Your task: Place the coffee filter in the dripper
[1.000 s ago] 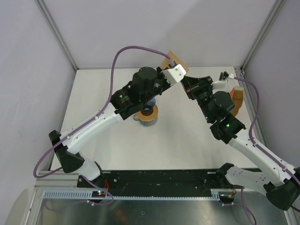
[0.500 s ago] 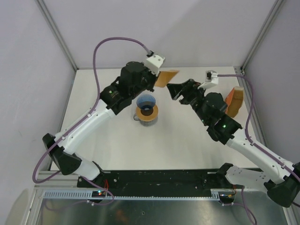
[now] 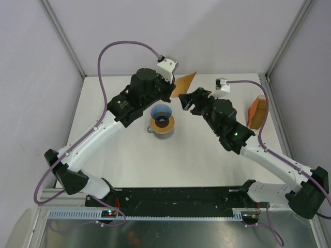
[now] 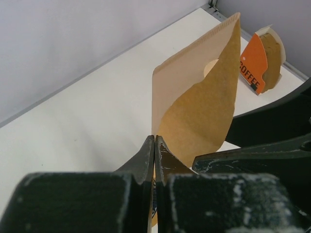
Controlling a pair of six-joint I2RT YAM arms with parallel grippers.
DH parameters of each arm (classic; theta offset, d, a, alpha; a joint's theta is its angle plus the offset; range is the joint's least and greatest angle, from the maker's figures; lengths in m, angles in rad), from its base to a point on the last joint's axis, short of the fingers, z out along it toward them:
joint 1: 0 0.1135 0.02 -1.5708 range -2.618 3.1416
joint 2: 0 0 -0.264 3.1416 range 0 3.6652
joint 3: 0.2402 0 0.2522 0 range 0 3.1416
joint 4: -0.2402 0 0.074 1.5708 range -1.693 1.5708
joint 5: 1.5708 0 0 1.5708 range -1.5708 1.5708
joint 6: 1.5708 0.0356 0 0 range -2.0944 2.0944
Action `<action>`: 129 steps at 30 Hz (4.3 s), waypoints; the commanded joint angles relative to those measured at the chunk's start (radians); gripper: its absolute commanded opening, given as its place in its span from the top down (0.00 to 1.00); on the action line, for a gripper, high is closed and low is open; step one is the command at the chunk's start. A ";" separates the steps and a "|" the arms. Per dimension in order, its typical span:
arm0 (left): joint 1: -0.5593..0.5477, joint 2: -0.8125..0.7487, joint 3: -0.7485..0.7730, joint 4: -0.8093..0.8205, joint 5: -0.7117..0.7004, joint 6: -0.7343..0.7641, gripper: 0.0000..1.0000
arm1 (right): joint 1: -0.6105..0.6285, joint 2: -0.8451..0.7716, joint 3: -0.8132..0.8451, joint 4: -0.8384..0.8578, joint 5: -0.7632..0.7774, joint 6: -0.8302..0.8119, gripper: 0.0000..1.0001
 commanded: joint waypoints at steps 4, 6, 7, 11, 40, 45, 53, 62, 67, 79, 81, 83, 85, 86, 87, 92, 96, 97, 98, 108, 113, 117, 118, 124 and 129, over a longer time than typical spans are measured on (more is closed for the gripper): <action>-0.003 -0.028 -0.013 0.010 0.020 -0.031 1.00 | -0.045 0.024 0.061 0.109 0.042 0.021 0.44; -0.004 -0.024 -0.019 0.010 0.019 -0.036 1.00 | -0.061 0.045 0.076 0.114 0.048 0.022 0.52; -0.003 -0.025 -0.021 0.010 0.018 -0.040 1.00 | -0.068 0.057 0.085 0.112 0.051 0.022 0.57; 0.003 -0.037 -0.019 0.011 -0.004 -0.043 1.00 | -0.105 0.084 0.105 0.084 0.026 0.030 0.88; 0.258 -0.228 0.054 -0.235 0.197 -0.059 0.09 | -0.151 0.765 1.447 -1.296 -0.437 -0.418 1.00; 0.258 -0.208 0.065 -0.233 0.231 -0.064 0.07 | -0.137 0.773 1.442 -1.332 -0.514 -0.428 1.00; 0.276 -0.206 0.014 -0.231 0.188 -0.060 0.04 | -0.111 0.835 1.418 -1.306 -0.548 -0.427 1.00; 0.327 -0.162 -0.127 -0.214 0.273 -0.168 0.06 | -0.084 0.919 1.421 -1.274 -0.570 -0.405 1.00; 0.327 -0.103 -0.157 -0.202 0.268 -0.167 0.13 | -0.071 0.937 1.408 -1.263 -0.551 -0.402 1.00; 0.327 -0.031 -0.214 -0.173 0.227 -0.128 0.29 | -0.076 0.973 1.386 -1.259 -0.555 -0.415 1.00; 0.328 -0.026 -0.225 -0.170 0.223 -0.120 0.32 | -0.080 0.972 1.374 -1.263 -0.544 -0.420 1.00; 0.329 -0.019 -0.234 -0.167 0.218 -0.110 0.37 | -0.084 0.971 1.370 -1.273 -0.521 -0.425 1.00; 0.330 -0.012 -0.242 -0.164 0.211 -0.101 0.42 | -0.089 0.969 1.363 -1.278 -0.508 -0.428 1.00; 0.332 -0.009 -0.247 -0.163 0.209 -0.098 0.43 | -0.091 0.969 1.359 -1.277 -0.510 -0.430 1.00; 0.333 -0.006 -0.250 -0.163 0.207 -0.096 0.44 | -0.093 0.968 1.355 -1.276 -0.510 -0.431 1.00; 0.351 -0.006 -0.266 -0.160 0.200 -0.084 0.48 | -0.106 0.968 1.351 -1.287 -0.510 -0.440 1.00; 0.367 -0.017 -0.271 -0.155 0.202 -0.072 0.49 | -0.116 0.949 1.352 -1.292 -0.492 -0.447 1.00; 0.369 -0.016 -0.276 -0.155 0.204 -0.068 0.49 | -0.117 0.945 1.351 -1.292 -0.492 -0.450 1.00; 0.371 -0.014 -0.282 -0.154 0.206 -0.065 0.49 | -0.118 0.943 1.349 -1.291 -0.496 -0.453 1.00; 0.392 0.011 -0.313 -0.149 0.221 -0.052 0.49 | -0.114 0.964 1.313 -1.288 -0.506 -0.469 1.00; 0.398 0.023 -0.323 -0.143 0.231 -0.051 0.49 | -0.108 0.977 1.311 -1.280 -0.503 -0.473 1.00; 0.398 0.034 -0.326 -0.141 0.243 -0.049 0.49 | -0.106 0.982 1.310 -1.274 -0.499 -0.479 1.00; 0.399 0.036 -0.327 -0.141 0.246 -0.049 0.49 | -0.105 0.981 1.309 -1.273 -0.493 -0.482 1.00; 0.399 0.035 -0.321 -0.139 0.259 -0.049 0.49 | -0.107 0.951 1.300 -1.258 -0.463 -0.491 0.79; 0.399 0.037 -0.319 -0.138 0.268 -0.046 0.49 | -0.108 0.933 1.279 -1.237 -0.447 -0.501 0.66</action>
